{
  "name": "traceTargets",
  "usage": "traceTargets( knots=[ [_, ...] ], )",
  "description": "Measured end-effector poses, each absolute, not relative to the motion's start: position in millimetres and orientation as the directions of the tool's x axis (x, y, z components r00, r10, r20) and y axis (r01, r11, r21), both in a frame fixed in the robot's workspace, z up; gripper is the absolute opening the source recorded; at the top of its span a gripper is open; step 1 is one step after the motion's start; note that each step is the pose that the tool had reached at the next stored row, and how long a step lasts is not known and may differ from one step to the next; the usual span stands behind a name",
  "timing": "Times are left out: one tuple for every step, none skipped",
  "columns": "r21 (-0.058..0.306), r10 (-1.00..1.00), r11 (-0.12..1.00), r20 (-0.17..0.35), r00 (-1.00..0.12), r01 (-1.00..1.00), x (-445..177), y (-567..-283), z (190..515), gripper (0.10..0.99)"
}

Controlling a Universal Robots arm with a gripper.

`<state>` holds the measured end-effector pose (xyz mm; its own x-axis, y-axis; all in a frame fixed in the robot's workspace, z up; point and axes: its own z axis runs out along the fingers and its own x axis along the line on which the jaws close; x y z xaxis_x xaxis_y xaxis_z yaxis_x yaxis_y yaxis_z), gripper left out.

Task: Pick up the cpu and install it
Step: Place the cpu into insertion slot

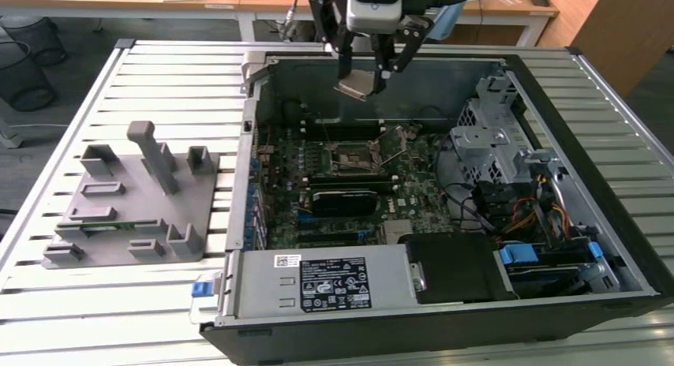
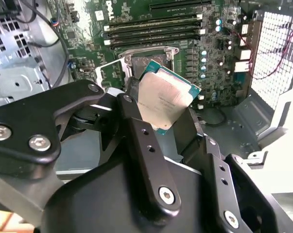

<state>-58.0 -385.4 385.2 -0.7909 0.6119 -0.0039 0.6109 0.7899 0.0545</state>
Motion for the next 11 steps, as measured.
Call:
traceTargets(
  knots=[
    [0.054,0.623,0.781,-0.004,-0.782,0.622,-58.0,-385.4,385.2,0.529],
    [0.054,0.634,0.772,-0.005,-0.773,0.633,-58.0,-385.4,385.1,0.529],
    [0.053,0.645,0.763,-0.005,-0.764,0.644,-58.0,-385.4,385.0,0.529],
    [0.053,0.655,0.755,-0.006,-0.755,0.654,-58.0,-385.4,385.0,0.529],
    [0.052,0.666,0.746,-0.006,-0.746,0.664,-58.0,-385.4,384.9,0.529],
    [0.052,0.676,0.736,-0.007,-0.737,0.675,-58.0,-385.3,384.9,0.529],
    [0.051,0.686,0.727,-0.007,-0.728,0.684,-58.0,-385.3,384.8,0.529],
    [0.051,0.696,0.717,-0.008,-0.718,0.695,-58.0,-385.3,384.7,0.529],
    [0.050,0.706,0.708,-0.008,-0.708,0.705,-58.0,-385.3,384.7,0.529],
    [0.050,0.715,0.698,-0.008,-0.699,0.714,-58.0,-385.3,384.6,0.529],
    [0.050,0.725,0.689,-0.009,-0.689,0.723,-58.0,-385.3,384.6,0.529]
  ],
)
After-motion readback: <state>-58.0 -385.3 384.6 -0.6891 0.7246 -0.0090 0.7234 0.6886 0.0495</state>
